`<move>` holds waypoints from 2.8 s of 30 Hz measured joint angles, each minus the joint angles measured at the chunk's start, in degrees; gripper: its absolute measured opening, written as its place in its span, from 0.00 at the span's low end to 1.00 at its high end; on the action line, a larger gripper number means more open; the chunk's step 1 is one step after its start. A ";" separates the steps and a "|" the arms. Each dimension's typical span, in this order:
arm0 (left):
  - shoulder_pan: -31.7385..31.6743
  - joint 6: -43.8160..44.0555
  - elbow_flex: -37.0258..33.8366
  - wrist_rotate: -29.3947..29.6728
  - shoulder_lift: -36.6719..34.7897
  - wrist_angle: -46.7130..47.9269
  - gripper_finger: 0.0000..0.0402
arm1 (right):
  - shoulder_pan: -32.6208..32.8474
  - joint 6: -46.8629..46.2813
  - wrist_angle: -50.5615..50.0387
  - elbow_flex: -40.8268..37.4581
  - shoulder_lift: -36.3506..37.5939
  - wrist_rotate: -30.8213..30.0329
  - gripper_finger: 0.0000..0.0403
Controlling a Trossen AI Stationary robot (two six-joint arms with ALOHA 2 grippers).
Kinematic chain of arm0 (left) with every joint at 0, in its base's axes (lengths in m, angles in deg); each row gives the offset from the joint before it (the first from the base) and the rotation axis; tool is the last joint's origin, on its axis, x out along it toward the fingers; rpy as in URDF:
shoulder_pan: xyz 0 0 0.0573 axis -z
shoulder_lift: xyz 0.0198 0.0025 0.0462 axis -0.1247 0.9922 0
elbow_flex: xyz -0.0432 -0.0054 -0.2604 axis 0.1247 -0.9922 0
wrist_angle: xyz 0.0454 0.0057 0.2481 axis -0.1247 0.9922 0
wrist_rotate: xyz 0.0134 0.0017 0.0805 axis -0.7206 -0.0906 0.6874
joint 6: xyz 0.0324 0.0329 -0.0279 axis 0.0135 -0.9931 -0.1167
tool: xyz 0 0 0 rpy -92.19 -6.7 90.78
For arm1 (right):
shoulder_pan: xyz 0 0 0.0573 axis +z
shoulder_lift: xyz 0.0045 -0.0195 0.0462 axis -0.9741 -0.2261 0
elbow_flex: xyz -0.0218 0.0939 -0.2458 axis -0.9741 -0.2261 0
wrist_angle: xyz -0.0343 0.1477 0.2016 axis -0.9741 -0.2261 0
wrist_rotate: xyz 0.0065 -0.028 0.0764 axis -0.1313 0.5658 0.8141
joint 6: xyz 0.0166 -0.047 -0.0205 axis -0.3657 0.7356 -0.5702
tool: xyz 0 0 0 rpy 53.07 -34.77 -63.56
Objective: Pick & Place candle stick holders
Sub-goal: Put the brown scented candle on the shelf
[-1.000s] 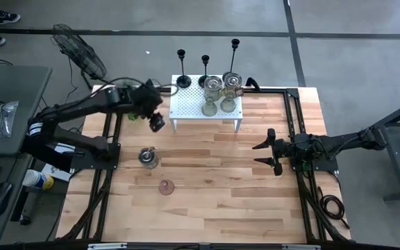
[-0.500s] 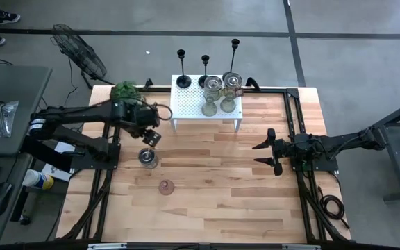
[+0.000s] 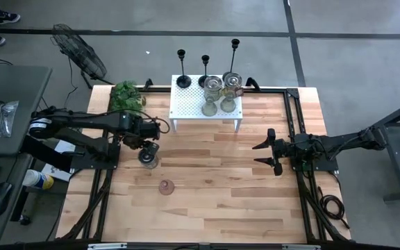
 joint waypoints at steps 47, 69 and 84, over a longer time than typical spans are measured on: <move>0.16 -18.64 -5.20 1.43 2.95 -7.23 0.38 | 0.01 0.00 0.00 0.01 0.00 0.00 0.55; 0.14 -18.66 -5.22 1.43 3.37 -7.93 0.10 | 0.02 0.00 0.00 0.02 -0.01 0.00 0.55; 0.16 -17.44 -5.22 1.24 3.37 -8.06 0.00 | 0.00 0.00 0.00 0.00 0.00 0.00 0.55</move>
